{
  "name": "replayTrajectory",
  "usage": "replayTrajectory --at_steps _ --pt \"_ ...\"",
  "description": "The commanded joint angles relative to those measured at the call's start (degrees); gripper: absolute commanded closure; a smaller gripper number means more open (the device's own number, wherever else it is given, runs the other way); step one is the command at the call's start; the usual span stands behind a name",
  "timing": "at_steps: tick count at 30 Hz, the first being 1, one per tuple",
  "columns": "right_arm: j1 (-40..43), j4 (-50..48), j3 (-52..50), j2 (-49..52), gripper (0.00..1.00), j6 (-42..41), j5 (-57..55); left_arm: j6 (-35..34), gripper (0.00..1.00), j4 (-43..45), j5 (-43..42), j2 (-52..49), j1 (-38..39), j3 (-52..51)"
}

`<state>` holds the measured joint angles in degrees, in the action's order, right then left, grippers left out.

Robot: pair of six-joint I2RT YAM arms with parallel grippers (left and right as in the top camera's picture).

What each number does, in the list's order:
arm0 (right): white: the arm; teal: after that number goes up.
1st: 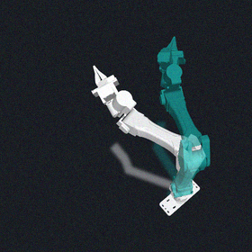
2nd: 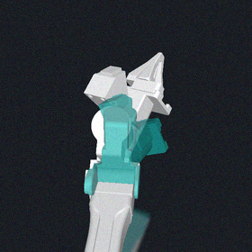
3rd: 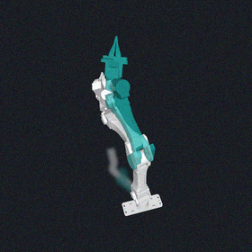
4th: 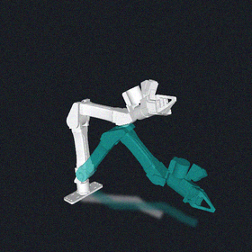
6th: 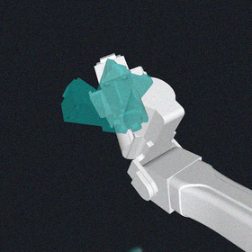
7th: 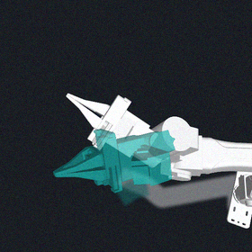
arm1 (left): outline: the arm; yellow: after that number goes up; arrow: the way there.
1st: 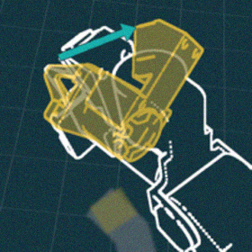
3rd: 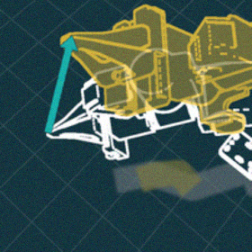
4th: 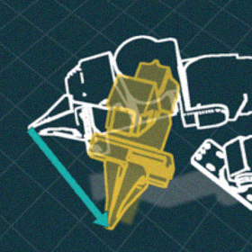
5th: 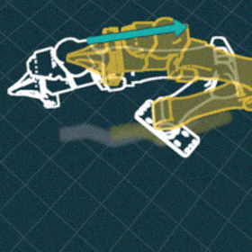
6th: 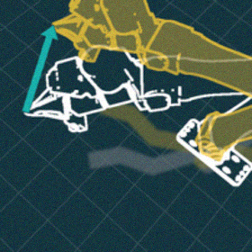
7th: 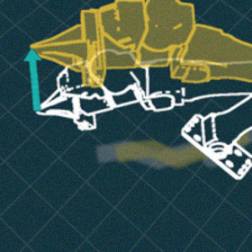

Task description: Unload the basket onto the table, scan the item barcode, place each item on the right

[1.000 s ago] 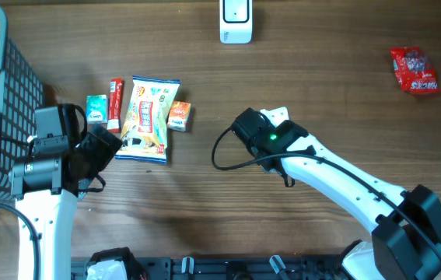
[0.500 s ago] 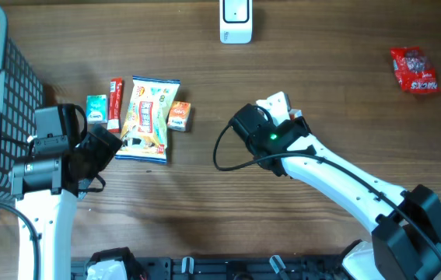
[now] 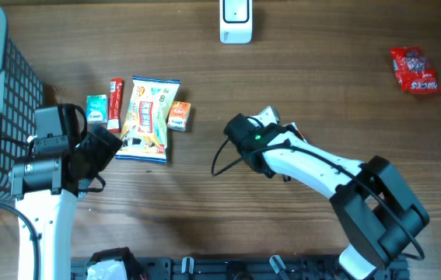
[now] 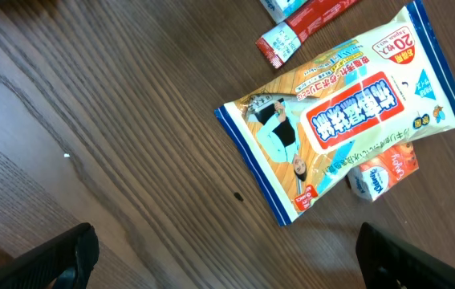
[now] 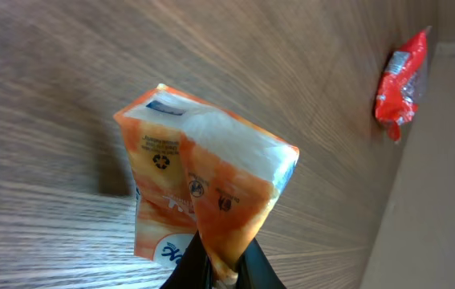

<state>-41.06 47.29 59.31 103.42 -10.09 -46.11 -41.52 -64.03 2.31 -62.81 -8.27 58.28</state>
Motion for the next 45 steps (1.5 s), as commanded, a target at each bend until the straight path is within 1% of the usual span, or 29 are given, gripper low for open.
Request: replayTrajectory --at_steps 1,5,8,15,18,22,23,25,27,28,33,35,37,41,42,43,45 --pt "-2.4 0.1 -0.3 1.1 0.96 0.9 0.1 -1.0 0.0 0.2 0.5 -0.2 -0.4 0.9" --pt "-5.9 0.1 -0.3 1.1 0.96 0.7 4.3 -1.0 0.0 0.2 0.5 -0.2 -0.4 0.9" --pt "-7.7 0.1 -0.3 1.1 0.96 -0.7 4.9 -1.0 0.0 0.2 0.5 -0.2 -0.4 0.9" --pt "-8.3 -0.2 -0.4 1.4 0.95 -1.4 5.4 -1.0 0.0 0.2 0.1 -0.2 -0.4 0.9" --pt "-8.3 -0.1 -0.4 1.4 0.88 -1.7 10.5 -1.0 0.0 0.2 0.1 -0.2 -0.4 0.9" --pt "-8.3 -0.1 -0.4 1.4 0.86 -2.5 18.0 -1.0 0.0 0.2 0.1 -0.2 -0.4 0.9" --pt "-8.3 -0.1 -0.4 1.4 0.86 -3.9 18.2 -1.0 0.0 0.2 0.1 -0.2 -0.4 0.9" --pt "-8.3 -0.1 -0.4 1.4 0.85 -4.0 18.3 -1.0 0.0 0.2 0.1 -0.2 -0.4 0.9" --pt "-8.3 0.1 -0.4 1.4 0.71 -3.9 18.3 -1.0 0.0 0.2 0.1 -0.2 -0.4 0.9" --pt "-8.3 0.3 -0.4 1.4 0.69 -3.9 18.4 -1.0 0.0 0.2 0.1 -0.2 -0.4 0.9" --pt "-8.3 2.6 1.1 1.4 0.73 -3.8 17.9 -1.0 0.0 0.2 0.1 -0.2 -0.4 0.9" --pt "-8.3 4.2 2.8 1.4 0.72 -3.8 16.9 -1.0 0.0 0.2 0.1 -0.2 -0.4 0.9" --pt "-8.3 6.3 4.9 1.4 0.68 -3.8 15.7 -1.0 0.0 0.2 0.1 -0.2 -0.4 0.9" --pt "-8.3 12.5 10.4 1.4 0.68 -4.1 12.7 -1.0 0.0 0.2 0.1 -0.2 -0.4 0.9" --pt "-8.3 13.6 11.4 1.4 0.69 -4.1 12.5 -1.0 0.0 0.2 0.1 -0.2 -0.4 0.9" --pt "-8.3 16.3 13.7 1.4 0.71 -5.2 12.5 -1.0 0.0 0.2 0.1 -0.2 -0.4 0.9" --pt "-8.3 18.1 15.0 1.4 0.75 -6.8 12.7 -1.0 0.0 0.2 0.1 -0.2 -0.4 0.9"
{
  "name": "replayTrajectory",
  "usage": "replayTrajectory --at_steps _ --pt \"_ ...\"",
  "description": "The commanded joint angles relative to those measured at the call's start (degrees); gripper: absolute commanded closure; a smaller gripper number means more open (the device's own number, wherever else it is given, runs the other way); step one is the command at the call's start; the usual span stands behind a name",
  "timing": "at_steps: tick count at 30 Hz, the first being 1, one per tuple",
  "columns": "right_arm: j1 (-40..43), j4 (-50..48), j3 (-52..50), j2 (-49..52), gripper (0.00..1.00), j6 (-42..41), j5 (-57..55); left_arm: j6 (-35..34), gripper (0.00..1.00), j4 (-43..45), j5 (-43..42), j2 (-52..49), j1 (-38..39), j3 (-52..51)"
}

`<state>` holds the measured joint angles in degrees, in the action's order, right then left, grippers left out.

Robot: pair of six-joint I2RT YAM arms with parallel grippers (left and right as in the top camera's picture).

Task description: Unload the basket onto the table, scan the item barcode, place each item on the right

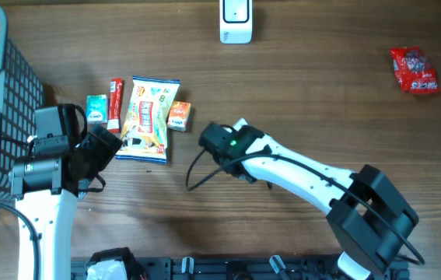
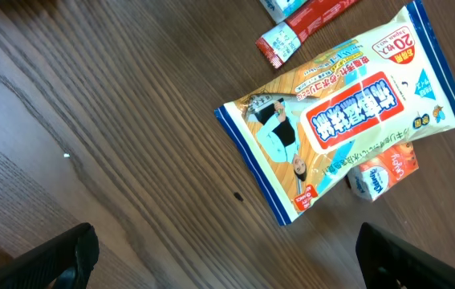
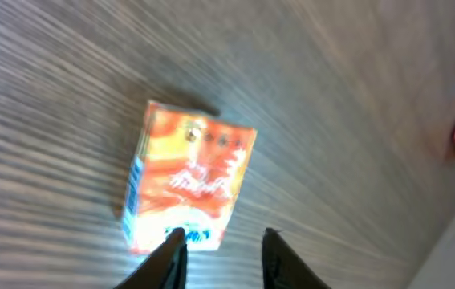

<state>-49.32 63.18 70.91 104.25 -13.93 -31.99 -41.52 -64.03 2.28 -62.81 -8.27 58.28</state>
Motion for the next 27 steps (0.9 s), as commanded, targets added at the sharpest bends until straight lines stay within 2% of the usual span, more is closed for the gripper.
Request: replayTrajectory --at_steps 1,2,3,4,5,6,9,13,17,19,22,24,27 --pt "0.0 2.5 3.5 0.5 0.75 -3.2 -1.3 -1.0 0.0 0.2 0.2 -0.2 -0.4 0.9" --pt "0.0 2.4 3.5 0.5 0.68 -3.2 -1.2 -1.0 0.0 0.2 0.1 -0.2 -0.4 0.9" --pt "0.0 1.9 3.5 0.5 0.56 -3.2 -0.9 -1.0 0.0 0.2 0.1 -0.2 -0.4 0.9" --pt "0.2 0.9 3.5 0.5 0.18 -3.2 0.0 -1.0 0.0 0.2 0.1 -0.2 -0.4 0.9" --pt "0.6 -0.7 3.5 0.5 0.05 -3.1 1.6 -1.0 0.0 0.2 0.1 -0.2 -0.4 0.9" --pt "1.2 -2.4 3.5 0.5 0.01 -2.5 3.4 -1.0 0.0 0.2 0.1 -0.2 -0.4 0.9" --pt "4.2 -5.7 3.5 0.5 0.0 -2.3 7.2 -1.0 0.0 0.2 0.1 -0.2 -0.4 0.9" --pt "12.2 -7.1 3.5 0.5 0.0 -0.4 16.5 -1.0 0.0 0.2 0.2 -0.2 -0.4 0.9" --pt "22.9 -7.5 3.5 0.5 0.01 10.9 37.7 -1.0 0.0 0.2 0.2 -0.2 -0.4 0.9" --pt "29.4 -7.1 3.5 0.5 0.0 17.9 52.3 -1.0 0.0 0.2 0.2 -0.2 -0.4 0.9" --pt "37.5 -5.5 3.5 0.5 0.0 23.6 65.5 -1.0 0.0 0.2 0.2 -0.2 -0.4 0.9" --pt "42.9 -3.0 3.5 0.5 0.0 24.2 69.0 -1.0 0.0 0.2 0.2 -0.2 -0.4 0.9" --pt "48.9 2.4 3.1 0.5 0.0 24.5 68.4 -1.0 0.0 0.4 0.2 -0.2 -0.4 0.9"
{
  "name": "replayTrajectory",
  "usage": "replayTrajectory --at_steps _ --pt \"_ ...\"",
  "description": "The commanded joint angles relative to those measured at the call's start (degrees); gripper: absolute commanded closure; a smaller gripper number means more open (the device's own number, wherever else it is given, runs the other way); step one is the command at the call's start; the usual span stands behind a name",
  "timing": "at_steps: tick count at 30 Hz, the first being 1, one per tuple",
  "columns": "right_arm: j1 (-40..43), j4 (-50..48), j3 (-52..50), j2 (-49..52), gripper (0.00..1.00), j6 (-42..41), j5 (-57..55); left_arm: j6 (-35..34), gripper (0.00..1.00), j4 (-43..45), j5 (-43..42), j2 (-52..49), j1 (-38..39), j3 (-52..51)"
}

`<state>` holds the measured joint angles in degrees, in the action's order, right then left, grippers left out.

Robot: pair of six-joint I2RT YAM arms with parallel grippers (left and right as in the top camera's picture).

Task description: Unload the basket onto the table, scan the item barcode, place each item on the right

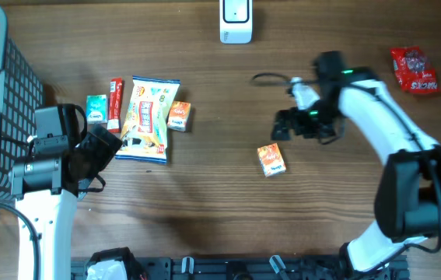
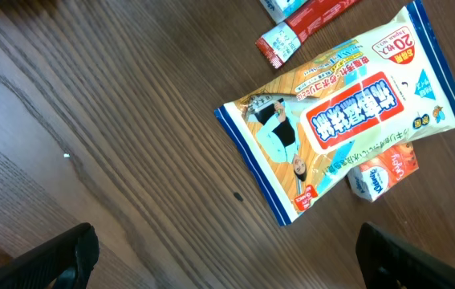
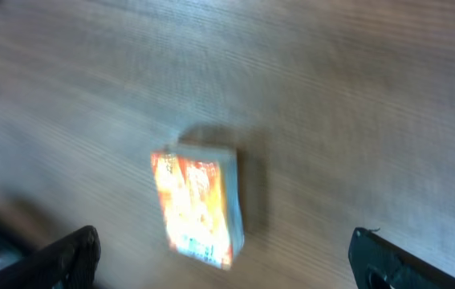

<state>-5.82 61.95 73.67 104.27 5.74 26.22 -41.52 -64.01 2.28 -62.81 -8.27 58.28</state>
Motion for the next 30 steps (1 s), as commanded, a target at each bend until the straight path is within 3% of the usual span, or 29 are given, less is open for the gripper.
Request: replayTrajectory --at_steps 1,2,4,12,16,20,24,30 --pt "6.4 4.3 0.0 0.5 0.0 4.8 9.7 -1.0 0.0 0.5 0.2 -0.2 -0.4 0.9" --pt "7.6 4.8 -1.0 0.5 0.01 4.7 9.7 -1.0 0.0 0.7 0.2 -0.2 -0.4 0.9" --pt "8.3 3.5 -3.3 0.5 0.11 4.5 9.9 -1.0 0.0 1.1 0.2 -0.2 -0.4 0.9" --pt "8.0 -14.2 -18.4 0.5 0.18 -6.4 10.3 -1.0 0.0 1.2 0.2 -0.2 -0.4 0.9" --pt "8.0 -19.5 -22.7 0.5 0.18 -5.6 17.2 -1.0 0.0 0.7 0.2 -0.2 -0.4 0.9" --pt "7.9 -20.9 -24.2 0.5 0.29 -4.3 20.0 -1.0 0.0 1.0 0.2 -0.2 -0.4 0.9" --pt "7.9 -22.6 -26.0 0.5 0.31 -4.6 20.2 -1.0 0.0 1.0 0.2 -0.2 -0.4 0.9" --pt "6.4 -34.2 -32.6 0.5 0.43 -14.3 20.2 -1.0 0.0 1.1 0.2 -0.2 -0.4 0.9"
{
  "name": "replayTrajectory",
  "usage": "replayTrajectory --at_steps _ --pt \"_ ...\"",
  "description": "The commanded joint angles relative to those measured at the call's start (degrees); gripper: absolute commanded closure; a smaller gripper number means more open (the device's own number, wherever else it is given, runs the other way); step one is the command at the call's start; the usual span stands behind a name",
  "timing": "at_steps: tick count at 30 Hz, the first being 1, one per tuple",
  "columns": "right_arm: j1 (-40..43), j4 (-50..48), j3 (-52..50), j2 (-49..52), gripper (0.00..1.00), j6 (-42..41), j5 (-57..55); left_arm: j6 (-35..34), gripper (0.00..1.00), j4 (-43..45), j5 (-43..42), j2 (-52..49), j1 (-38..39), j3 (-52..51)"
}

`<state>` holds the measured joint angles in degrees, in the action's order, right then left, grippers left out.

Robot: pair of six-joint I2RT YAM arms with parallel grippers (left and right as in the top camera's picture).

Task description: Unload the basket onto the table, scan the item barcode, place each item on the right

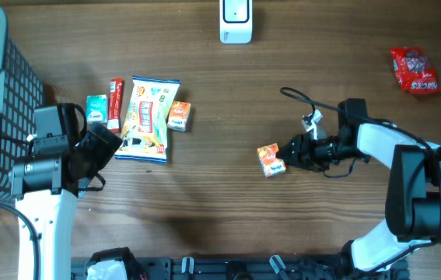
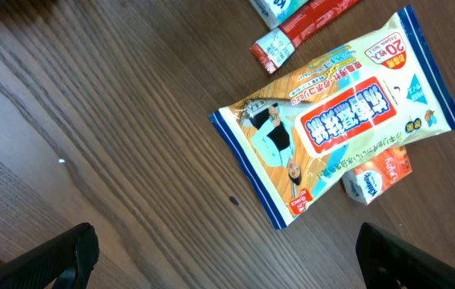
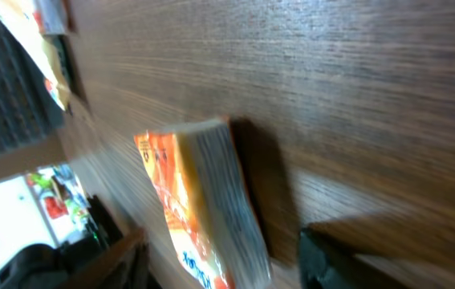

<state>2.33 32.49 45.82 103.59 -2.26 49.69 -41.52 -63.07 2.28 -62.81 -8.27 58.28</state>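
A small orange tissue pack (image 1: 271,160) lies flat on the wooden table near its middle. My right gripper (image 1: 292,152) sits low at the pack's right side, pointing at it. In the right wrist view the orange pack (image 3: 199,201) fills the centre, and the right gripper (image 3: 223,241) is open, one finger on each side of the pack's near end. The white scanner (image 1: 236,20) stands at the far edge. At the left, my left gripper (image 2: 225,241) hangs open over bare wood, nothing in it.
A wet-wipe pouch (image 1: 148,118), a red stick pack (image 1: 116,102), a teal pack (image 1: 96,108) and a second orange pack (image 1: 178,116) lie together at the left. A grey wire basket stands at the left edge. A red packet (image 1: 414,70) lies far right.
My right gripper was above and to the right of the orange pack; now it is down at table height against the pack's right side, still open. The left wrist view shifted slightly.
My right gripper first held the orange pack pinched shut above the table's middle. Then it stood open with the pack lying on the wood below. Then the arm was off to the right with the pack alone on the table. Now it is low beside the pack.
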Motion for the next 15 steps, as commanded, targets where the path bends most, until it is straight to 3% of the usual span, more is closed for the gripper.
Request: replayTrajectory --at_steps 1,5,11,15 --pt "-2.1 -5.9 -5.4 1.2 0.43 -7.2 -3.3 -1.0 0.0 0.2 0.2 -0.2 -0.4 0.9" --pt "-2.9 -8.3 -6.5 1.2 0.46 -9.8 -3.3 -1.0 0.0 0.1 0.2 -0.2 -0.4 0.9" --pt "-3.0 -8.2 -6.5 1.2 0.57 -10.3 -3.3 -1.0 0.0 0.6 0.2 -0.2 -0.4 0.9" --pt "-4.2 -8.5 -6.5 1.2 0.95 -12.2 -5.0 -1.0 0.0 1.2 0.2 -0.2 -0.4 0.9"
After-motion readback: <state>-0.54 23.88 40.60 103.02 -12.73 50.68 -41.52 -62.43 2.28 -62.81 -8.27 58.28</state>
